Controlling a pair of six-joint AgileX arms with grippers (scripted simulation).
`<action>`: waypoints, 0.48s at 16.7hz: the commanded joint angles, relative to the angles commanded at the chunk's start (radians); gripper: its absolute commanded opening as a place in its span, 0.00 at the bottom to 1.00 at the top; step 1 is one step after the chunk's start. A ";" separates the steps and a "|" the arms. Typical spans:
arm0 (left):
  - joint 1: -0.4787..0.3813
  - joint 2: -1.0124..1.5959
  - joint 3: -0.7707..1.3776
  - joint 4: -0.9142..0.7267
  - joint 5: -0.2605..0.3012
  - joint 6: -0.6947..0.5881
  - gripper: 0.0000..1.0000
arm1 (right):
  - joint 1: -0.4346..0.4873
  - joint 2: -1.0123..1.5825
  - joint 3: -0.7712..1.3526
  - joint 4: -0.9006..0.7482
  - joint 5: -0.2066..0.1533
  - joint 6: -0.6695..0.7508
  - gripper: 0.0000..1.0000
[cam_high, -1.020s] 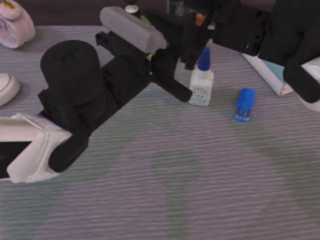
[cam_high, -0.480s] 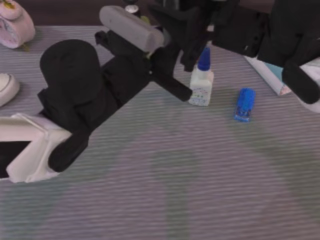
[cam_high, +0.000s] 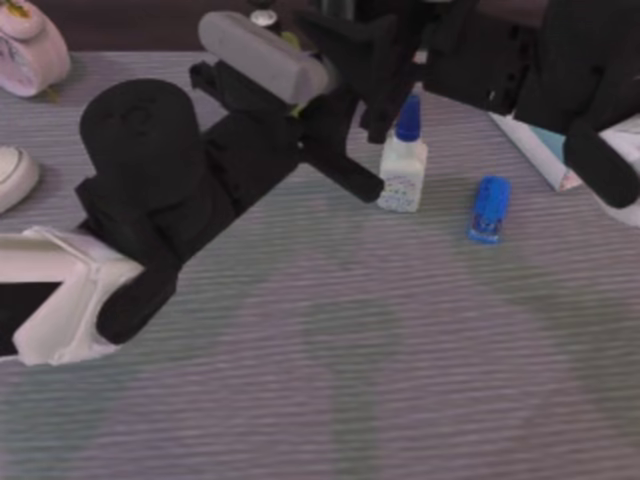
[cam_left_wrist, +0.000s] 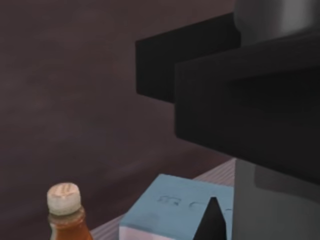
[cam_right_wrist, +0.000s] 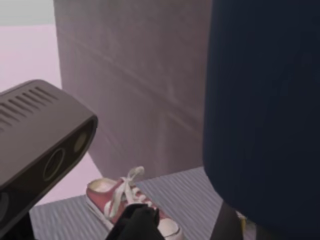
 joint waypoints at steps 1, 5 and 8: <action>0.000 0.000 0.000 0.000 0.000 0.000 0.23 | 0.000 0.000 0.000 0.000 0.000 0.000 0.00; 0.000 0.000 0.000 0.000 0.000 0.000 0.53 | 0.000 0.000 0.000 0.000 0.000 0.000 0.00; 0.000 0.000 0.000 0.000 0.000 0.000 0.75 | 0.000 0.000 0.000 0.000 0.000 0.000 0.00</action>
